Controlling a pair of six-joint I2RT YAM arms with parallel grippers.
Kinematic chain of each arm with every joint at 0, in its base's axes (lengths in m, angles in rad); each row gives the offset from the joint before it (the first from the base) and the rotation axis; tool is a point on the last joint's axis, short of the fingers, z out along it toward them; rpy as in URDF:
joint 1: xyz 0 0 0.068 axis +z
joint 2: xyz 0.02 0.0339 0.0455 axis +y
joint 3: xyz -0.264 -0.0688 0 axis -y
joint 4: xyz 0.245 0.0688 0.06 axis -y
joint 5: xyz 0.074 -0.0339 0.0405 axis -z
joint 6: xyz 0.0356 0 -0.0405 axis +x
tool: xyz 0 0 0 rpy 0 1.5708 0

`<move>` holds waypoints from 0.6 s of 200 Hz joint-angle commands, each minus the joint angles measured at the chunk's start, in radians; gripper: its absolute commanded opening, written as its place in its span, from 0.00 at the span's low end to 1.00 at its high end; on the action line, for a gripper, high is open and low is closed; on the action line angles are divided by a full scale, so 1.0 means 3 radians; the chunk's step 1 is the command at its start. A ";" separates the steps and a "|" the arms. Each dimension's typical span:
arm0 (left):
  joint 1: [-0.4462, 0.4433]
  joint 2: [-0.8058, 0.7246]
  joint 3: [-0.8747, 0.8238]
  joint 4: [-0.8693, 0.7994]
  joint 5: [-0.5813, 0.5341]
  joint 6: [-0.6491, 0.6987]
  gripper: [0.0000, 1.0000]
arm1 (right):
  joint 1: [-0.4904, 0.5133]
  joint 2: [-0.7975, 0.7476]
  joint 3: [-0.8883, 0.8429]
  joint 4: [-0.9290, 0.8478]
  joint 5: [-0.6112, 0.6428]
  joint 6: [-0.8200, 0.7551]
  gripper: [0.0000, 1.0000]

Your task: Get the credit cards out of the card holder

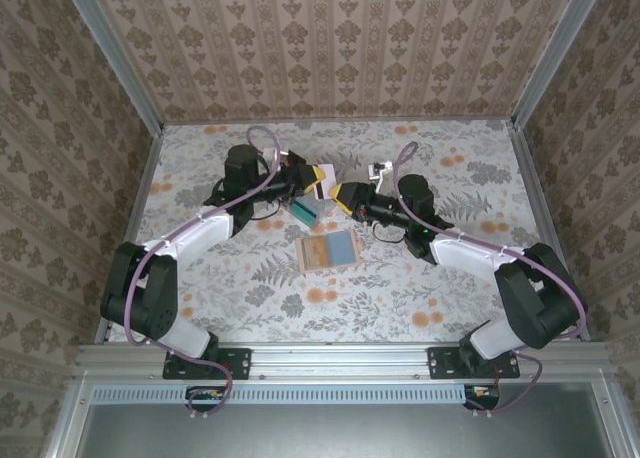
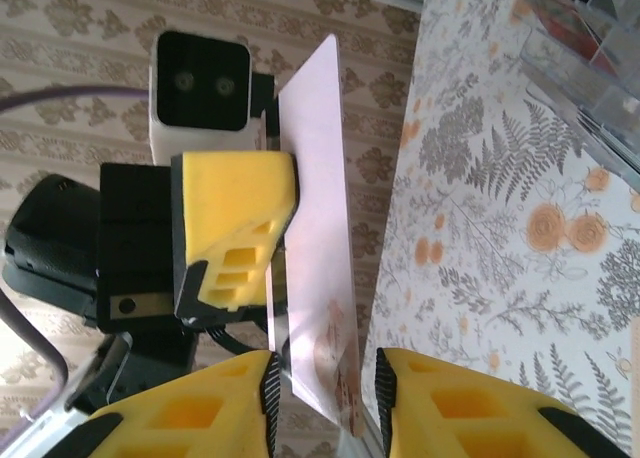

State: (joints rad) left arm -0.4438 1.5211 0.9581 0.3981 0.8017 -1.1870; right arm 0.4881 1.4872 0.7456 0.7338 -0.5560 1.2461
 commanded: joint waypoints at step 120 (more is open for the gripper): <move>0.0176 -0.0155 0.0141 -0.1472 -0.0639 0.0681 0.57 | 0.0064 0.0097 0.0196 -0.0385 0.0377 -0.0670 0.00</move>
State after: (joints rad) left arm -0.4252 1.5196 0.9771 0.2379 0.7345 -1.1610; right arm 0.4988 1.5066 0.7498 0.7498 -0.4751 1.2182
